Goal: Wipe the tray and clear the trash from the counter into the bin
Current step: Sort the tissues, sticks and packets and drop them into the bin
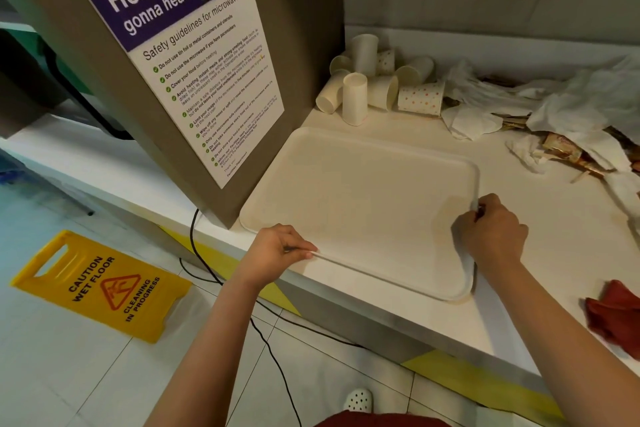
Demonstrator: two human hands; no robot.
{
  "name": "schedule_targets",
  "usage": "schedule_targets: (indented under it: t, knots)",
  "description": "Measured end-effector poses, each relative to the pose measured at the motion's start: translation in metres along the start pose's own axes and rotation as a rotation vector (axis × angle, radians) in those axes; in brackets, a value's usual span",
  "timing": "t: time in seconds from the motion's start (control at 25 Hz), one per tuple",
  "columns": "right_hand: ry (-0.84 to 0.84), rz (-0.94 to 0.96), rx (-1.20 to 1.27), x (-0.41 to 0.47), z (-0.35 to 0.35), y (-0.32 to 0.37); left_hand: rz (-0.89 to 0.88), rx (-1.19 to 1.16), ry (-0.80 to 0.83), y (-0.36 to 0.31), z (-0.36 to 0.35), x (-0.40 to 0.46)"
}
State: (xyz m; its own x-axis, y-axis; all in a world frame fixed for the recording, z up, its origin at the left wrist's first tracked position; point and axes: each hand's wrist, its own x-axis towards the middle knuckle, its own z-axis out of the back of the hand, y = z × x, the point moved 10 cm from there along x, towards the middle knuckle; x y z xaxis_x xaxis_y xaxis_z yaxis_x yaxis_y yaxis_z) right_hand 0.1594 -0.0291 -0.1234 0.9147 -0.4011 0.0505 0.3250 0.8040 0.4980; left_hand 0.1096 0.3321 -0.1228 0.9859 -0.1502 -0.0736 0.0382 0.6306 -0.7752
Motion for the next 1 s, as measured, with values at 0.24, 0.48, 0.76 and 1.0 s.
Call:
schedule_targets:
  t: [0.24, 0.48, 0.76, 1.0]
  knots:
    - [-0.016, 0.017, 0.04, -0.007, 0.002, 0.002, 0.107, -0.048, 0.045, 0.002, 0.006, 0.001]
    - [-0.028, -0.004, 0.081, -0.009, 0.001, -0.003, 0.138, -0.055, 0.033, -0.003, 0.006, -0.002]
    - [-0.051, 0.013, 0.088, -0.01, 0.004, -0.005, 0.094, -0.043, 0.057, -0.008, 0.004, -0.002]
    - [-0.077, 0.024, 0.105, -0.01, 0.005, -0.003, 0.287, 0.28, -0.586, 0.028, 0.073, -0.025]
